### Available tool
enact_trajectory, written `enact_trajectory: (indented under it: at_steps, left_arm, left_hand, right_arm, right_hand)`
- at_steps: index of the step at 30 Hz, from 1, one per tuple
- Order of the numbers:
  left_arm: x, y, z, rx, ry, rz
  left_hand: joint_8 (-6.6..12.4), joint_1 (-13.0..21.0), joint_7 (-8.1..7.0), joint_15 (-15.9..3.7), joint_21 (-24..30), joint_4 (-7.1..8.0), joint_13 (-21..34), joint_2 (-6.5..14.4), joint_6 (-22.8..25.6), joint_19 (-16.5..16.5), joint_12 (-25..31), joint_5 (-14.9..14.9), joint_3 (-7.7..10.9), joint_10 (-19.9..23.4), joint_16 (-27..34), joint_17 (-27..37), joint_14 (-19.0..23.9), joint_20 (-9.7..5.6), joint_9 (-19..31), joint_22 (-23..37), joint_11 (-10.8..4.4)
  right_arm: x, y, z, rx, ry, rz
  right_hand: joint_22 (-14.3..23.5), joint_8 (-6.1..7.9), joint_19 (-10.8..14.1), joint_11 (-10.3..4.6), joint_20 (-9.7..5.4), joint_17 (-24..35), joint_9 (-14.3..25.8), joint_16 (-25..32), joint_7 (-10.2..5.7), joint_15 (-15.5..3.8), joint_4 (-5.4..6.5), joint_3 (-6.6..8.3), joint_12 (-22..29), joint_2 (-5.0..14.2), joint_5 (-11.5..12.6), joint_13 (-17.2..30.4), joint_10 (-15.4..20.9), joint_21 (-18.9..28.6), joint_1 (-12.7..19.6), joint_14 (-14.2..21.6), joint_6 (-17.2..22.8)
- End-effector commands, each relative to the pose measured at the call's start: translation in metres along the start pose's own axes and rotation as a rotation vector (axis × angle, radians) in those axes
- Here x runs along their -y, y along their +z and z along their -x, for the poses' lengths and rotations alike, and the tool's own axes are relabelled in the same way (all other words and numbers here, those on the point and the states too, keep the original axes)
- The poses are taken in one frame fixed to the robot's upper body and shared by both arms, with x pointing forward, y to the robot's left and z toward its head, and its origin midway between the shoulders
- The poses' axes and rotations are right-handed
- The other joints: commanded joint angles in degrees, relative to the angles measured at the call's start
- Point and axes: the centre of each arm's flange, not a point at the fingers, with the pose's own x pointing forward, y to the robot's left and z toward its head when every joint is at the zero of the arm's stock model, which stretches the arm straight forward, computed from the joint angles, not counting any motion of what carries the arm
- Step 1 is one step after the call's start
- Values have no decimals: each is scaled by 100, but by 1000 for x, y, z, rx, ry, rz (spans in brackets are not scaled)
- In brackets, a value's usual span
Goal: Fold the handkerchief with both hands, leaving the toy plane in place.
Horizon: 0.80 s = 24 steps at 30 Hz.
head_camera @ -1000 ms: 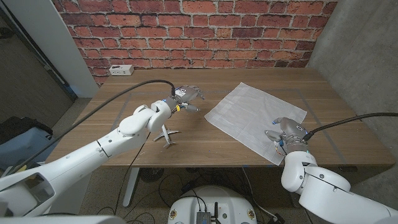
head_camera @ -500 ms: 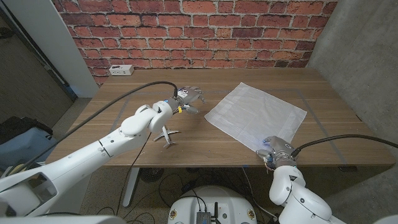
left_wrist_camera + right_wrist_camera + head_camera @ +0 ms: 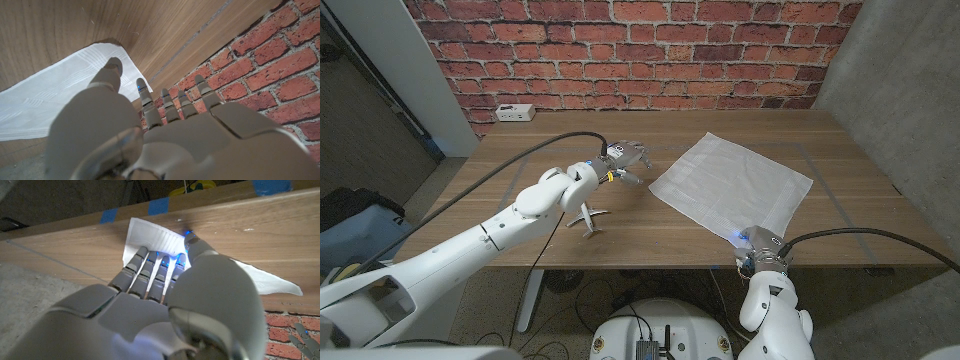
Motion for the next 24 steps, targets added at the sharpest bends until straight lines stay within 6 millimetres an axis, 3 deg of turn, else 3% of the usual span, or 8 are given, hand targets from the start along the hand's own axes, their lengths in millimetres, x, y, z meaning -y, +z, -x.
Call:
enact_trajectory:
  at_steps: [1, 2, 5, 7, 9, 11, 18, 24]
  left_arm:
    - [1, -3, 1, 1, -4, 22]
    - [1, -4, 1, 0, -2, 24]
    - [1, -5, 1, -6, -4, 26]
    - [1, -6, 1, -8, -8, 25]
    - [2, -6, 1, -8, -12, 27]
    - [3, -6, 0, -6, -16, 26]
    - [6, -3, -4, 11, -27, 27]
    - [9, 1, -9, 34, -38, 25]
  left_hand:
    - [-24, -90, 57, -5, -34, 38, 15, 9, 18, -16, 18, -21, -58, 37, 41, 24, 0, -9, 31, 34, 9]
    - [-29, -106, 75, -5, -33, 47, 16, 12, 13, -15, 18, -23, -68, 36, 41, 25, -3, -9, 31, 35, 10]
    - [-56, -172, 120, -9, -33, 84, 17, 22, -17, -16, 19, -29, -116, 35, 44, 26, -6, -11, 32, 37, 16]
    - [-67, -202, 118, -15, -35, 100, 18, 29, -26, -22, 16, -30, -141, 24, 45, 26, -10, -9, 33, 38, 18]
    - [-70, -214, 120, -15, -36, 105, 18, 32, -21, -25, 15, -30, -153, 20, 46, 26, -10, -14, 33, 38, 12]
    - [-79, -223, 122, -16, -36, 109, 18, 34, -34, -26, 14, -29, -165, 16, 44, 25, -15, -9, 33, 39, 10]
    - [-128, -246, 125, -5, -38, 111, 18, 35, -120, -33, 1, -23, -211, -25, 42, 21, -27, 3, 32, 39, 6]
    - [-225, -251, 99, 4, -43, 95, 18, 21, -382, -43, -26, -5, -280, -116, 34, 17, -58, 5, 30, 38, -5]
  right_arm:
    - [51, 1, 4, -33, -417, 194]
    - [50, -1, 2, -35, -425, 192]
    - [47, -2, 0, -22, -485, 194]
    - [45, -3, -1, -6, -532, 189]
    - [45, -3, -1, 4, -557, 179]
    - [45, -2, -2, 19, -577, 173]
    - [49, 2, -5, 53, -588, 156]
    - [53, 6, -6, 61, -595, 153]
  right_hand:
    - [25, 27, 176, -35, -226, 486, 10, 460, -36, -1083, -60, -24, 104, 89, -173, 92, 255, 125, 695, 479, 266]
    - [36, 36, 230, -41, -252, 621, 11, 598, -4, -1083, -43, -59, 117, 95, -231, 113, 293, 173, 839, 640, 357]
    - [95, 185, 468, -2, -316, 1417, 51, 1353, 74, -1078, 47, -319, 400, 213, -449, 268, 1007, 453, 1280, 1347, 1057]
    - [173, 506, 616, -23, -342, 1758, 142, 1511, 158, -1096, 26, -459, 764, 108, -499, 452, 1778, 727, 1560, 1679, 1912]
    - [215, 633, 646, 19, -320, 1803, 158, 1461, 236, -1086, 140, -521, 946, 118, -493, 564, 2116, 877, 1445, 1986, 2259]
    - [223, 657, 668, 26, -309, 1823, 159, 1451, 261, -1088, 159, -534, 986, 133, -490, 595, 2190, 925, 1415, 2069, 2328]
    - [212, 639, 656, 77, -203, 1879, 124, 1362, 308, -1035, 482, -740, 973, 194, -465, 602, 2210, 1032, 821, 2212, 2416]
    - [205, 640, 634, 55, -151, 1907, 111, 1337, 338, -1056, 486, -758, 984, 216, -445, 598, 2263, 1056, 775, 2236, 2488]
